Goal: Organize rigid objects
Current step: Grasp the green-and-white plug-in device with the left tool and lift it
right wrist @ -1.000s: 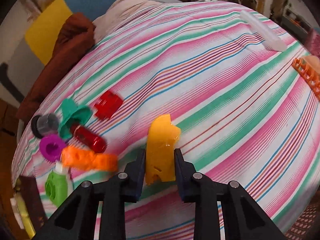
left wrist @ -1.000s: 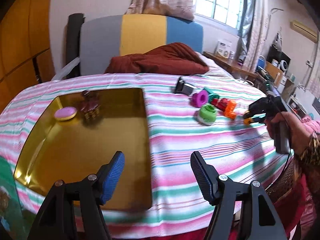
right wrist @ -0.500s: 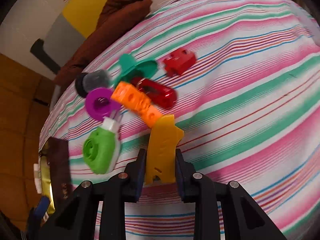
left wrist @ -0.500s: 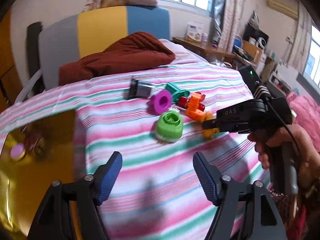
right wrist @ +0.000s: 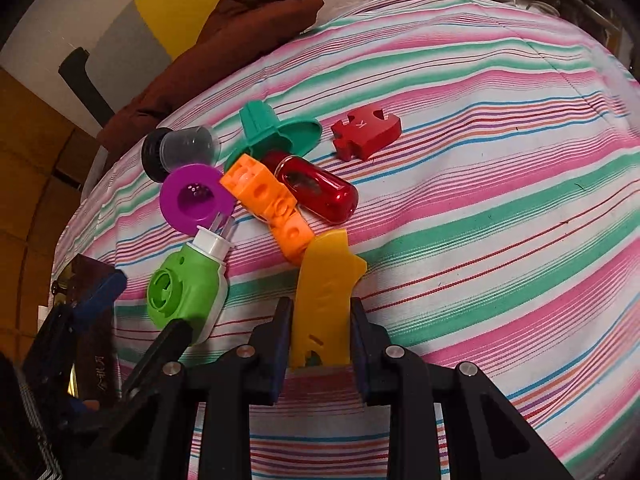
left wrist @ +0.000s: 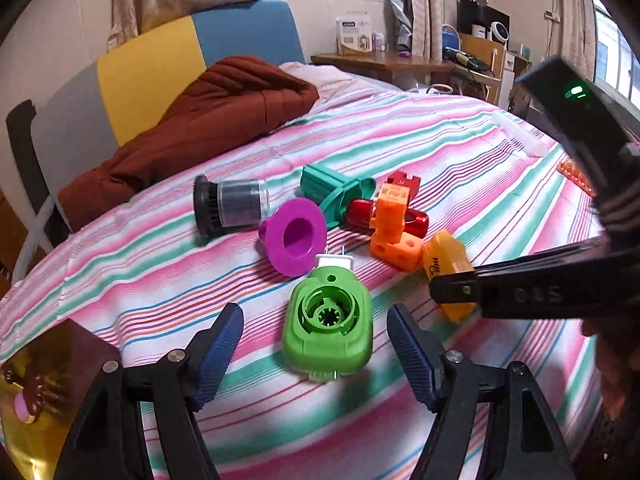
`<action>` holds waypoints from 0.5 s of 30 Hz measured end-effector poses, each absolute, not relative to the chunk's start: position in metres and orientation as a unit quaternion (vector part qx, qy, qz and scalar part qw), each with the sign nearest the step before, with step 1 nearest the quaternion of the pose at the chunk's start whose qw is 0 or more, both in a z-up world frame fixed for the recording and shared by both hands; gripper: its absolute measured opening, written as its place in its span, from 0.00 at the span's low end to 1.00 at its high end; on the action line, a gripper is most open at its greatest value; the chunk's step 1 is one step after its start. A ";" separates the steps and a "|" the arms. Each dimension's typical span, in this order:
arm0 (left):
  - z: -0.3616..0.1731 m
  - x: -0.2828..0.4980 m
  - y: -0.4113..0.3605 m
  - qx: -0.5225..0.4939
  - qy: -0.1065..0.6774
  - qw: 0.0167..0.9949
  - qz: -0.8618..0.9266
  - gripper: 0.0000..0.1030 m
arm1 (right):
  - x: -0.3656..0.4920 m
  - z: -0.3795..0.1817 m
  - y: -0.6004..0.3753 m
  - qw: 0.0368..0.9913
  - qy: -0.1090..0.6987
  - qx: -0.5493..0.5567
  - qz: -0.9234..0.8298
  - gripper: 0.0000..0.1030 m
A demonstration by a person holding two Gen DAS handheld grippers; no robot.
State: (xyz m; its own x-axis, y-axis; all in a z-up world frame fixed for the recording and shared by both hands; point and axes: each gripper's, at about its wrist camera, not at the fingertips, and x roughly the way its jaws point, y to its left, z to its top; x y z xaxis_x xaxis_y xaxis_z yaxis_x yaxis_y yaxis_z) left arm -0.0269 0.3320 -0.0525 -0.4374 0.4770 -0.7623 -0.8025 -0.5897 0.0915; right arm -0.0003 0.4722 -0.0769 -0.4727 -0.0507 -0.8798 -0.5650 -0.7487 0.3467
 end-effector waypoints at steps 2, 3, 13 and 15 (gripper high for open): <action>-0.059 -0.031 0.335 -0.365 0.227 0.389 0.815 0.73 | 0.000 -0.079 0.472 0.161 0.316 -0.488 0.798 0.27; -0.063 -0.032 0.336 -0.366 0.229 0.385 0.816 0.73 | 0.000 -0.079 0.472 0.162 0.315 -0.488 0.798 0.27; -0.080 -0.027 0.333 -0.371 0.213 0.407 0.807 0.52 | 0.021 -0.071 0.468 0.164 0.299 -0.492 0.801 0.27; -0.082 -0.025 0.329 -0.372 0.215 0.402 0.809 0.52 | 0.022 -0.071 0.468 0.164 0.295 -0.492 0.802 0.27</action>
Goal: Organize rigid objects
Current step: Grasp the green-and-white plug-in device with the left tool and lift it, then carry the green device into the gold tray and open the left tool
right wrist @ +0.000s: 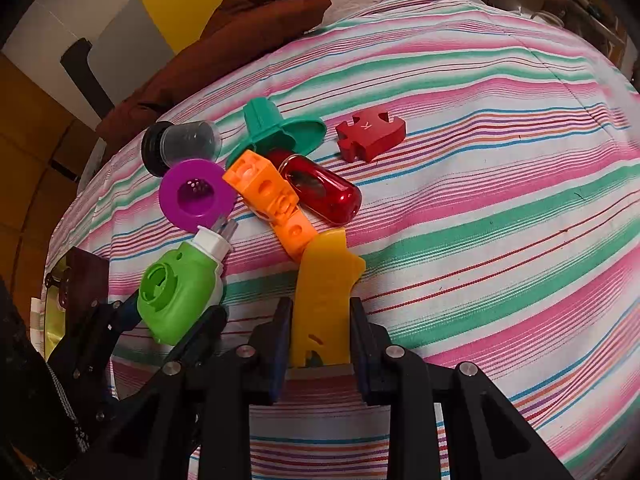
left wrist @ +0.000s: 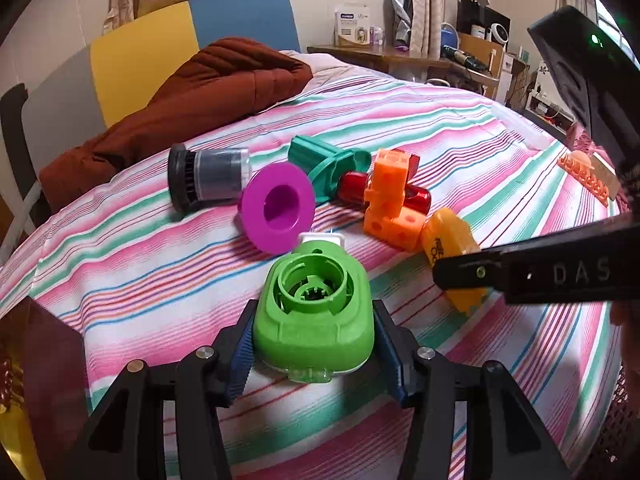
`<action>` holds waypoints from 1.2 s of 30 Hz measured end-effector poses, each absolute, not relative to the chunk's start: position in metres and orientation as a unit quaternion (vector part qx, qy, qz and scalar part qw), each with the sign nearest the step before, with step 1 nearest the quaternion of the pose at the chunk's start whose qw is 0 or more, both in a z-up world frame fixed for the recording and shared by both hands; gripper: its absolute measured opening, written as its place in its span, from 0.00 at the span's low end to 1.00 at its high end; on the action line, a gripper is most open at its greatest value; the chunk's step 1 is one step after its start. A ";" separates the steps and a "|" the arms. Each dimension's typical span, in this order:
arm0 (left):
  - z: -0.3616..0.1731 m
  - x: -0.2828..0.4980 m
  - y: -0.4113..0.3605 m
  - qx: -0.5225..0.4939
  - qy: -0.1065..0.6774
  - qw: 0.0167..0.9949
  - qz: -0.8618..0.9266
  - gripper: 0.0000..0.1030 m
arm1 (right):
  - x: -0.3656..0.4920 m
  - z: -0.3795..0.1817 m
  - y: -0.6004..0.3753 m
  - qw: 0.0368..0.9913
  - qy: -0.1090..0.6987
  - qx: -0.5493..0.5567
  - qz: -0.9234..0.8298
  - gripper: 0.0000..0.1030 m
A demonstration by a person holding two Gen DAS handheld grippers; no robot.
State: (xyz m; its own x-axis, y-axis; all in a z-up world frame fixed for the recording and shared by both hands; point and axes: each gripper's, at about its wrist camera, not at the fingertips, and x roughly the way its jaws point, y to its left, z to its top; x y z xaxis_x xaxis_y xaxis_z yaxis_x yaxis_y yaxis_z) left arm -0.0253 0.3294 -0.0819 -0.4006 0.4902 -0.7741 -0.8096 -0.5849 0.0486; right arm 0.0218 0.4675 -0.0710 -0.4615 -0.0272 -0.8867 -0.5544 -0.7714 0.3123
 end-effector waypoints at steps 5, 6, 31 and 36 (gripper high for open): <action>-0.082 -0.020 0.310 -0.376 0.195 0.392 0.817 0.52 | 0.031 -0.069 0.468 0.165 0.286 -0.494 0.804 0.27; -0.082 -0.019 0.307 -0.376 0.192 0.390 0.818 0.52 | 0.031 -0.069 0.467 0.165 0.283 -0.495 0.805 0.27; -0.077 0.027 0.222 -0.369 0.124 0.375 0.841 0.52 | 0.002 -0.057 0.415 0.100 0.160 -0.505 0.843 0.20; -0.073 0.029 0.208 -0.373 0.095 0.375 0.843 0.52 | 0.006 -0.049 0.414 0.105 0.160 -0.491 0.849 0.38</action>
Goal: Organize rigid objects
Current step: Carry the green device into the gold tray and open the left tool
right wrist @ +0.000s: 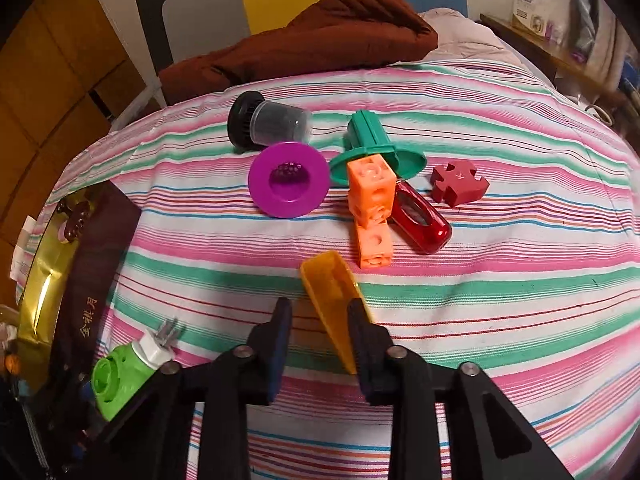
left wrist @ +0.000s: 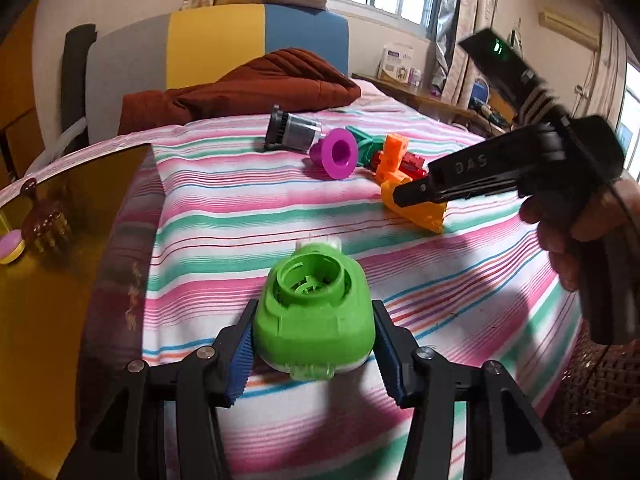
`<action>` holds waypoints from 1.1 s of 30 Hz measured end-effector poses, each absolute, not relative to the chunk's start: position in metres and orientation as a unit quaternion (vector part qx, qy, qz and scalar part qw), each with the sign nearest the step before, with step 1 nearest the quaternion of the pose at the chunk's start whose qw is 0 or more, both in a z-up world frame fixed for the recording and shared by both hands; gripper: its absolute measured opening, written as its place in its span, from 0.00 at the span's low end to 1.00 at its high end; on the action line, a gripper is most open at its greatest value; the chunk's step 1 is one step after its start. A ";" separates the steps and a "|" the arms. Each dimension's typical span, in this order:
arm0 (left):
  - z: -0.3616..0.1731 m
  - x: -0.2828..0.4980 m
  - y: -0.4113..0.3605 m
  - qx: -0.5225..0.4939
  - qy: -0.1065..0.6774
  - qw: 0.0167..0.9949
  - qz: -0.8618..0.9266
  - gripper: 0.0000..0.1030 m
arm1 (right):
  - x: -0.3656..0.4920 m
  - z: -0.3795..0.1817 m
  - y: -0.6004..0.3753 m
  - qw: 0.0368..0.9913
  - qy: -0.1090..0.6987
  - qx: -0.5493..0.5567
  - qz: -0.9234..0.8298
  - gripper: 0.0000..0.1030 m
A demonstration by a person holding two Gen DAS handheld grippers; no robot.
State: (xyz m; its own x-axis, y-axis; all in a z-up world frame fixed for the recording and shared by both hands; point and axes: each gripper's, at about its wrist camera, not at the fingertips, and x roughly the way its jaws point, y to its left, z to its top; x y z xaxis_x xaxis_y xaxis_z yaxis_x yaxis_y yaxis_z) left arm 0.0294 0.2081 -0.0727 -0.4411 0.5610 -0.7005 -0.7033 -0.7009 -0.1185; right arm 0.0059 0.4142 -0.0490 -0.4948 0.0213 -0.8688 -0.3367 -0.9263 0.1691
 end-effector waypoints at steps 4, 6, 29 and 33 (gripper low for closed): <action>-0.061 0.038 0.201 -0.353 0.091 0.385 0.848 0.52 | 0.002 -0.056 0.412 0.123 0.137 -0.508 0.841 0.45; -0.057 0.042 0.198 -0.343 0.091 0.390 0.850 0.52 | 0.000 -0.059 0.411 0.131 0.124 -0.515 0.838 0.45; -0.010 0.049 0.112 -0.300 0.009 0.362 0.883 0.52 | 0.005 -0.050 0.410 0.076 0.165 -0.489 0.853 0.04; -0.004 0.042 0.086 -0.296 -0.018 0.339 0.893 0.52 | 0.008 -0.035 0.408 0.094 0.141 -0.456 0.873 0.05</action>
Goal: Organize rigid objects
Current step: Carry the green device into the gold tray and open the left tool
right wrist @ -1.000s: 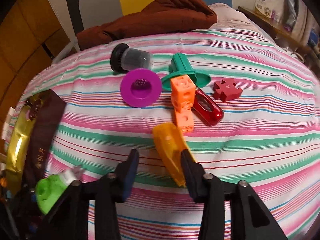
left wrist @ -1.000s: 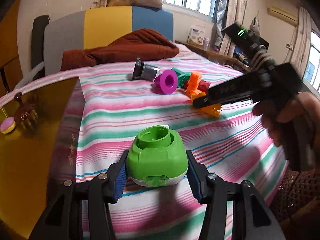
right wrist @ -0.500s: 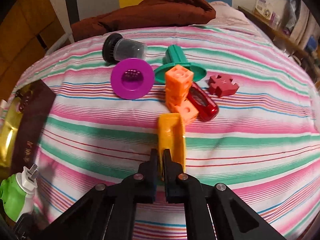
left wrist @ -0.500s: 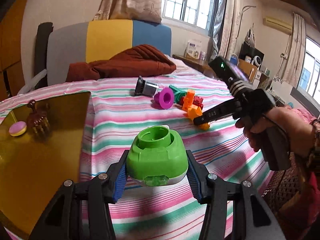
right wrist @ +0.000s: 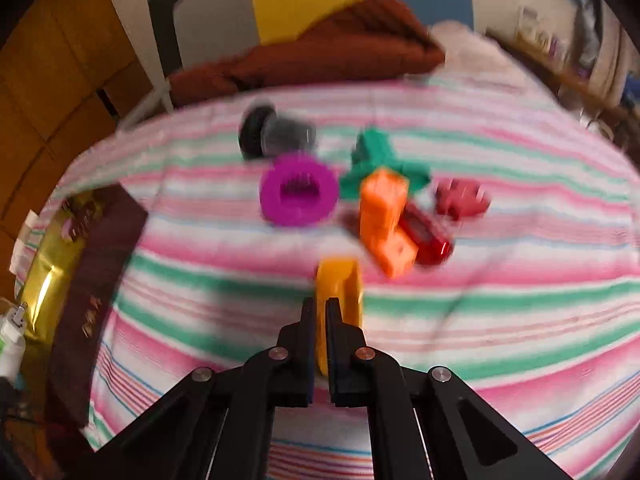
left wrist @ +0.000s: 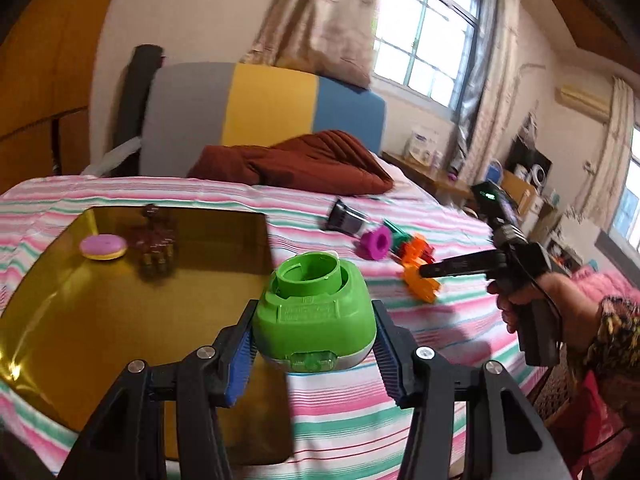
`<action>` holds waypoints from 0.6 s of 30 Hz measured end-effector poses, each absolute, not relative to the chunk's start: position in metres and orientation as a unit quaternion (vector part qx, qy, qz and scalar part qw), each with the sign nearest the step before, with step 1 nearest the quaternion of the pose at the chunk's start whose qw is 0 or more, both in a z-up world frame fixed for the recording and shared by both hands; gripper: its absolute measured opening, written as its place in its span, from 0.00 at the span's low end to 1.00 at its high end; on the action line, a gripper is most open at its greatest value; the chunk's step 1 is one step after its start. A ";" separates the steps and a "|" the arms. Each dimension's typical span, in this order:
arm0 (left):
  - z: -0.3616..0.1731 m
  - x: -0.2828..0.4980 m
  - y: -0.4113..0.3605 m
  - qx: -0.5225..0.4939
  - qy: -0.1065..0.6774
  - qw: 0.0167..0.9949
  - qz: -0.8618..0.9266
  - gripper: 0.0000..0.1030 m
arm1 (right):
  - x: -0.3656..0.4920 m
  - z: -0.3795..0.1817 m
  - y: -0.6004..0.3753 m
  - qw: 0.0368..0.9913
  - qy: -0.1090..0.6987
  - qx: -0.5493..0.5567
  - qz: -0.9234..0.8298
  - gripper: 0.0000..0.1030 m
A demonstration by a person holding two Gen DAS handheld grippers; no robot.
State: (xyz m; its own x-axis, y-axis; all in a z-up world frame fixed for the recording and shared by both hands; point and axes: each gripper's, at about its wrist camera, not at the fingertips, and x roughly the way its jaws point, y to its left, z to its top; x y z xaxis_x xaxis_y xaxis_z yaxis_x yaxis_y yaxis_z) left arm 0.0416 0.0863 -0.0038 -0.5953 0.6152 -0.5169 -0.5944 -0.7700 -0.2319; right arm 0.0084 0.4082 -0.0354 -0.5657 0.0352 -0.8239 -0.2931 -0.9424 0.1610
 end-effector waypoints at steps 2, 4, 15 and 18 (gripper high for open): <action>-0.001 0.040 0.075 -0.293 -0.025 0.327 0.898 0.52 | 0.012 -0.028 0.407 0.106 0.136 -0.442 0.880 0.23; 0.000 0.037 0.066 -0.291 -0.033 0.319 0.901 0.52 | 0.009 -0.031 0.407 0.134 0.120 -0.451 0.874 0.52; -0.003 0.014 0.023 -0.298 -0.069 0.275 0.911 0.52 | -0.009 -0.065 0.404 0.104 0.095 -0.526 0.838 0.25; -0.004 0.004 0.011 -0.302 -0.074 0.258 0.915 0.52 | -0.006 -0.063 0.399 0.089 0.092 -0.525 0.841 0.25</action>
